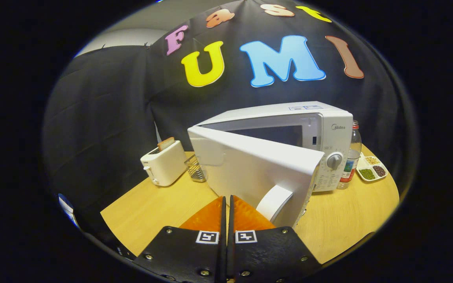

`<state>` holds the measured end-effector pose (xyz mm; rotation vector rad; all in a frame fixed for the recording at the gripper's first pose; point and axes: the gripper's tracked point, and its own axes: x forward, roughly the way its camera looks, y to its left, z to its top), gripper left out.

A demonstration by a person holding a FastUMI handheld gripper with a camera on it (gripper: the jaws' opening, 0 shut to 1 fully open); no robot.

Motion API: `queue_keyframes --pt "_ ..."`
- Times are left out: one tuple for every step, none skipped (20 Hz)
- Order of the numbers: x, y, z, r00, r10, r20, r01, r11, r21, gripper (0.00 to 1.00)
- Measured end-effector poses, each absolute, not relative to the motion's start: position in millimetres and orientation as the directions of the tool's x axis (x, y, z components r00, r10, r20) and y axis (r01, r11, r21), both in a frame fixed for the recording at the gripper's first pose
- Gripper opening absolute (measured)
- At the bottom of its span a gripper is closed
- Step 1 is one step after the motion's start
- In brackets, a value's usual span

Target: Open the microwave, put the food inside, and close the microwave door.

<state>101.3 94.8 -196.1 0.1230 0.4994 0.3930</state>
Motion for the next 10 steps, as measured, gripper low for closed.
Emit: queue_keyframes --pt "111.8 85.9 -198.3 0.810 0.383 -0.444 -0.322 0.923 0.209 0.01" --pt "121.9 77.7 -200.5 0.815 0.367 -0.448 -0.307 0.930 0.203 0.01" --pt "132.0 70.8 -201.4 0.821 0.353 -0.448 -0.295 0.935 0.196 0.01" --pt "141.7 64.3 -201.7 0.828 0.341 -0.445 -0.284 0.940 0.191 0.02" --pt "152.0 58.9 -203.0 0.833 0.329 -0.445 -0.272 0.943 0.190 0.02" --pt "162.6 54.6 -204.3 0.837 0.318 -0.445 -0.257 0.947 0.194 0.02" --pt "172.9 51.1 -205.1 0.842 0.308 -0.443 -0.241 0.949 0.203 0.02" --pt "183.4 48.7 -205.2 0.847 0.298 -0.440 -0.226 0.951 0.210 0.02" --pt "193.8 45.8 -204.8 0.852 0.284 -0.439 -0.209 0.955 0.213 0.02" --pt "203.6 41.8 -205.2 0.858 0.267 -0.439 -0.191 0.959 0.210 0.02"
